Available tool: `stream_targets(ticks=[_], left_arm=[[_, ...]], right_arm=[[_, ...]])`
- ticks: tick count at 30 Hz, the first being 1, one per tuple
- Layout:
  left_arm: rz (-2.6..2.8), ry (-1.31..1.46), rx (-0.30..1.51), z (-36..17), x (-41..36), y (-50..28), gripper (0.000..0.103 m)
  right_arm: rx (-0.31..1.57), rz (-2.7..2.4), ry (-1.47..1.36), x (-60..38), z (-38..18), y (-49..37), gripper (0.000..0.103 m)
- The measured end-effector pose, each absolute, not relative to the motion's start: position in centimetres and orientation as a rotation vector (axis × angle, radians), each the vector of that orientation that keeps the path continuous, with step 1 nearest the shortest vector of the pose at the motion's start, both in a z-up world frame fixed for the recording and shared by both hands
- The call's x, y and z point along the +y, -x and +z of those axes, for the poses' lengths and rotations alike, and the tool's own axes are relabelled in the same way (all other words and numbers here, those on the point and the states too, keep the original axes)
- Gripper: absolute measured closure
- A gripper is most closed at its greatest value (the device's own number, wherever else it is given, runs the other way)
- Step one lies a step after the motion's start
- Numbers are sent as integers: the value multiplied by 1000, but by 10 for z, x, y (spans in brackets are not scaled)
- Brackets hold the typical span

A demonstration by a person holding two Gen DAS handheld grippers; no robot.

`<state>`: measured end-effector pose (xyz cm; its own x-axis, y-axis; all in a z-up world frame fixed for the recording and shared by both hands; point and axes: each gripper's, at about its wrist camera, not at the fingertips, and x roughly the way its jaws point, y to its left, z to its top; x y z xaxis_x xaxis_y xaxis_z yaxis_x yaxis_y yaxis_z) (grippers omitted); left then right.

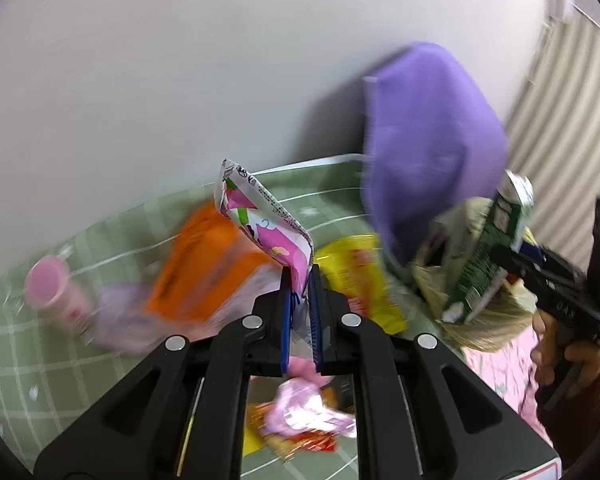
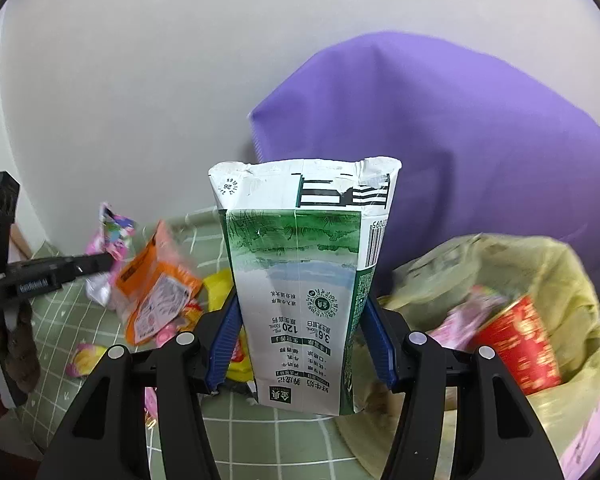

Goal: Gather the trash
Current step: 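Carry the wrapper and milk carton over the yellow bag and lower them in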

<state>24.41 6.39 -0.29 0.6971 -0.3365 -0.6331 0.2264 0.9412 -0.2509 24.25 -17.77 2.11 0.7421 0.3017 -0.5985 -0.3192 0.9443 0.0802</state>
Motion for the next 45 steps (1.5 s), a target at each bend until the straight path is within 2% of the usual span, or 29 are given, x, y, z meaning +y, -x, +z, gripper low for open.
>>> stream_targets(ticks=[7, 13, 19, 32, 37, 41, 45], left_arm=[[-513, 61, 648, 35, -6, -260, 95], [-651, 32, 573, 70, -49, -264, 95], [-747, -9, 565, 76, -85, -262, 95], [-969, 15, 656, 57, -151, -286, 95], [-1033, 17, 839, 13, -199, -311, 95], [-981, -135, 930, -29, -219, -305, 95], [-956, -124, 940, -40, -214, -309, 95]], right_arm=[[552, 310, -78, -217, 74, -231, 49], [431, 233, -21, -239, 119, -206, 49], [404, 103, -20, -278, 125, -191, 49], [377, -1, -89, -338, 121, -173, 49], [375, 37, -127, -342, 113, -193, 49], [442, 101, -157, -347, 87, -225, 49], [566, 122, -159, -347, 38, -250, 49]])
